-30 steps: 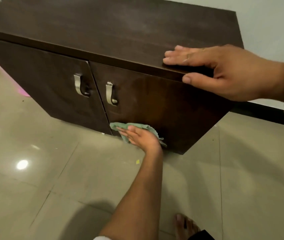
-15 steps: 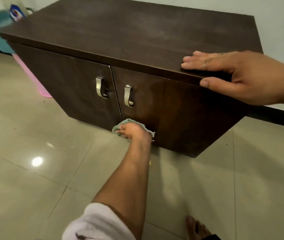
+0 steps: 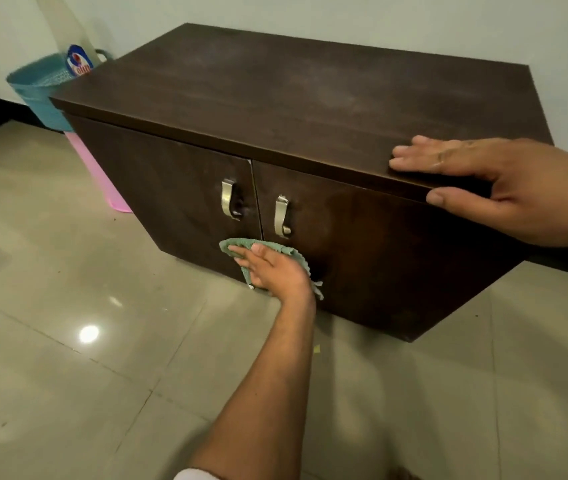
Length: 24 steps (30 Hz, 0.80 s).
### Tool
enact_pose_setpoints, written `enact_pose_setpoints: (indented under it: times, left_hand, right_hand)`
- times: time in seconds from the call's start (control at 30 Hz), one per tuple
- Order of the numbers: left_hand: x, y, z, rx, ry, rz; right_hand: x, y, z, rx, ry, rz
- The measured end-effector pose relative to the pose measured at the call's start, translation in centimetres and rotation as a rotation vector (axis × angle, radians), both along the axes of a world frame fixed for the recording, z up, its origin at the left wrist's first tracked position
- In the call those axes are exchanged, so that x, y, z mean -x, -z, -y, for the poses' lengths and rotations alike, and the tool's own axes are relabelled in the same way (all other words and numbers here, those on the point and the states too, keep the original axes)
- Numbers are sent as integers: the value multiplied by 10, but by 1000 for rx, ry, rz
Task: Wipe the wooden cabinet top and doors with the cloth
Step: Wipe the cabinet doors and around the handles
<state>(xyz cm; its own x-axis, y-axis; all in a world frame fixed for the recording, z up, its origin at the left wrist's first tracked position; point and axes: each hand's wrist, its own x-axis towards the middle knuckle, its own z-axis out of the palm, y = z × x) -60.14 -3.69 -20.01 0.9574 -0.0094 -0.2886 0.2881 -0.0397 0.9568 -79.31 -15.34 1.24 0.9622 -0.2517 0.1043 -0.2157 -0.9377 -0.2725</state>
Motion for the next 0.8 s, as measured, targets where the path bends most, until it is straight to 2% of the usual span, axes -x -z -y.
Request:
enact_pose_setpoints:
  times: [0.1,0.3,0.4,0.53,0.57,0.63,0.73,0.77,0.8]
  left_hand:
    - [-46,-2,-19,-93,65,130]
    - [-114,-37,-76,-184,130,210]
    - [-126,-56,-102,-194,190,307]
    - [-118,-84,-121,-207,302,521]
    - [-115,-88,-123,-195,336,563]
    - [-112,-92,-125,-176,395,636]
    - [-107,-92,-122,-161,474,711]
    - [-104,-90,-121,-149,498,735]
    - [-102,-88,-120,-142,518,758]
  right_hand:
    - [-1,1,2,-17,-5,4]
    - [-3,-2,-10,-45,0,23]
    - [-12,0,-26,43,99,69]
    - [-58,0,-85,235,187,278]
    - [-74,0,-102,176,190,321]
    - [-110,1,-128,-104,276,308]
    - [-158,15,-145,-665,469,102]
    - [-170,21,-147,-766,525,64]
    - [-180,26,-148,-766,554,60]
